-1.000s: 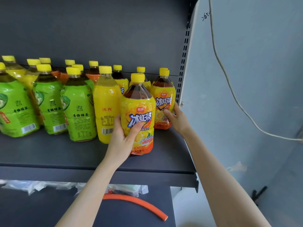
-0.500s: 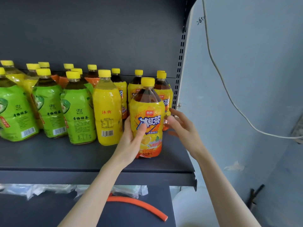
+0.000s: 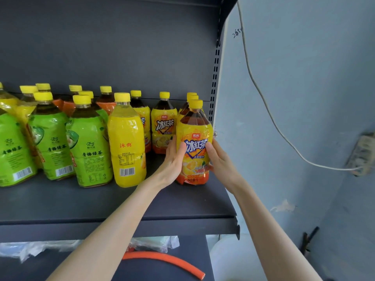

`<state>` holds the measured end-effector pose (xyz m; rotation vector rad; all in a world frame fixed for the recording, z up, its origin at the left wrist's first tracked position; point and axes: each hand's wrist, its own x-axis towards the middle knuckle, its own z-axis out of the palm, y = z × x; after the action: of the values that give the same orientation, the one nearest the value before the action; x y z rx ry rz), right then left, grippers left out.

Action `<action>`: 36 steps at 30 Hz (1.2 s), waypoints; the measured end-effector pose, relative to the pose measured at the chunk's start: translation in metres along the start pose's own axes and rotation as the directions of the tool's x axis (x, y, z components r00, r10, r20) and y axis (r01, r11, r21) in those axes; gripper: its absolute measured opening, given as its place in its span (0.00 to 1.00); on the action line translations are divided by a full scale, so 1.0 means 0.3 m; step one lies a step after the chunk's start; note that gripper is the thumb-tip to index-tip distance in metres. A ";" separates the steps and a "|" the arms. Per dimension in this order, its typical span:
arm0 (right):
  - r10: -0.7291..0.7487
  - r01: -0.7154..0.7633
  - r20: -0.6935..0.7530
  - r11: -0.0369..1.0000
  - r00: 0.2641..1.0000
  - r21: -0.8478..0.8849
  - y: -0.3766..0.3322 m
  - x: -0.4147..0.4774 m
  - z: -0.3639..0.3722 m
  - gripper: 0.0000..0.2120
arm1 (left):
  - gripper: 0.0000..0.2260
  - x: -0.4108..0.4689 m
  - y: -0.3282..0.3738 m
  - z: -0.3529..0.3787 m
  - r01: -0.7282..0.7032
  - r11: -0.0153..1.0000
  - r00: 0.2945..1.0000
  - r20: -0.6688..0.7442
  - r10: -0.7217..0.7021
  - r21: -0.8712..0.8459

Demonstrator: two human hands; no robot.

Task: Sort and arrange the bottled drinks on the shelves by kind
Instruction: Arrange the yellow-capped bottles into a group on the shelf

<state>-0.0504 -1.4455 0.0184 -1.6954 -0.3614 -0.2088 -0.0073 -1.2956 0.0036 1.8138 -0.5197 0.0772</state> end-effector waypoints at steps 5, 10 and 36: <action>0.001 -0.001 0.008 1.000 1.000 -0.012 0.018 0.036 0.011 0.21 | 0.27 0.012 0.019 0.006 0.124 0.983 0.992 0.054 -0.117 -0.136; -0.021 0.020 0.013 1.000 1.000 0.008 0.021 0.038 0.015 0.22 | 0.33 0.021 0.006 -0.001 0.147 0.985 0.989 0.021 -0.146 -0.089; 0.057 -0.114 -0.194 0.948 0.979 -0.297 -0.021 -0.035 0.037 0.20 | 0.26 -0.024 0.020 -0.054 0.025 0.980 0.997 -0.073 -0.011 0.199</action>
<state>-0.0630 -1.4351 0.0190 -1.9760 -0.1202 -0.3692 -0.0127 -1.2797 0.0117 2.0038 -0.4580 0.1871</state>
